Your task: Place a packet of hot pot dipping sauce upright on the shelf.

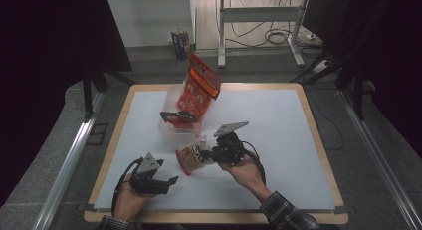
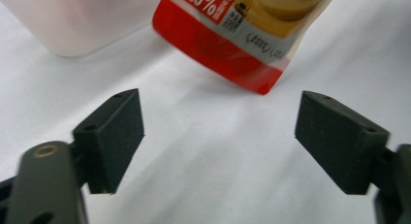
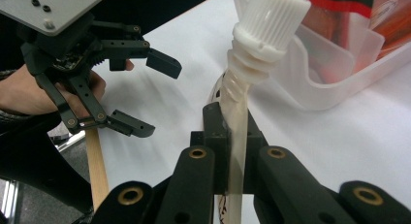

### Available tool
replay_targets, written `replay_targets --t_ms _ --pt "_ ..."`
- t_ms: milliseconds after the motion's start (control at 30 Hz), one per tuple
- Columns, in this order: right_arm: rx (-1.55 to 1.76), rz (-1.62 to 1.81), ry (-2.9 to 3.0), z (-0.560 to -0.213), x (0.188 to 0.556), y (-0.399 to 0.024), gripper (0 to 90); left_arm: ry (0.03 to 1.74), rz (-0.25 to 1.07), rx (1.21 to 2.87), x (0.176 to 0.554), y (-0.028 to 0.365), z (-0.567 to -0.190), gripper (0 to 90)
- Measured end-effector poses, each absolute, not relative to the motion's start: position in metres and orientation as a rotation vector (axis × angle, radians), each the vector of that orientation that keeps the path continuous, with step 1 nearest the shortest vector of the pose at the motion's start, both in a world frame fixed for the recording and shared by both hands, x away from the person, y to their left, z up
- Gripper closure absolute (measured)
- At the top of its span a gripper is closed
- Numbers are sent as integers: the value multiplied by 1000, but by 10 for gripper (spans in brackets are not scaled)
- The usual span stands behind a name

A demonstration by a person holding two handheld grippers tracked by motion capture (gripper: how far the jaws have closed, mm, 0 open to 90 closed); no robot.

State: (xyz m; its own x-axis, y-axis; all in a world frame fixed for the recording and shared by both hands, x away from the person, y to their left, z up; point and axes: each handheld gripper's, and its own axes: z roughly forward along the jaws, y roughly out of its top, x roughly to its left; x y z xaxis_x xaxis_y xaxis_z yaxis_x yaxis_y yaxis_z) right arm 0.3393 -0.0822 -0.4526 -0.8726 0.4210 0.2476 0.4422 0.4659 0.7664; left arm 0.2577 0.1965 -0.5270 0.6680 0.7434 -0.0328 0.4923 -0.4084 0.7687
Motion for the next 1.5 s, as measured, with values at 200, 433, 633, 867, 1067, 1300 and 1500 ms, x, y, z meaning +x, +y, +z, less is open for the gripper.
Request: replay_targets --t_ms 200,433,633,867,1067,1300,1500 --pt "-786 -1415 -2673 -446 341 -88 881 961 399 2099 259 195 -528 76" --pt "-788 -1427 -2684 -435 343 -95 883 972 380 2086 260 196 -528 36" --pt "-775 -1427 -2703 -424 346 -105 883 995 382 2066 261 199 -528 24" --pt "-797 -1421 -2713 -417 350 -114 884 1001 399 2071 261 199 -529 18" --pt "-804 -1419 -2732 -408 354 -121 884 1001 416 2068 261 200 -529 14" --pt "-820 -1434 -2744 -398 361 -130 884 1005 434 2065 262 201 -530 7" --pt "-814 -1440 -2763 -389 373 -132 884 1006 450 2059 262 202 -531 0"
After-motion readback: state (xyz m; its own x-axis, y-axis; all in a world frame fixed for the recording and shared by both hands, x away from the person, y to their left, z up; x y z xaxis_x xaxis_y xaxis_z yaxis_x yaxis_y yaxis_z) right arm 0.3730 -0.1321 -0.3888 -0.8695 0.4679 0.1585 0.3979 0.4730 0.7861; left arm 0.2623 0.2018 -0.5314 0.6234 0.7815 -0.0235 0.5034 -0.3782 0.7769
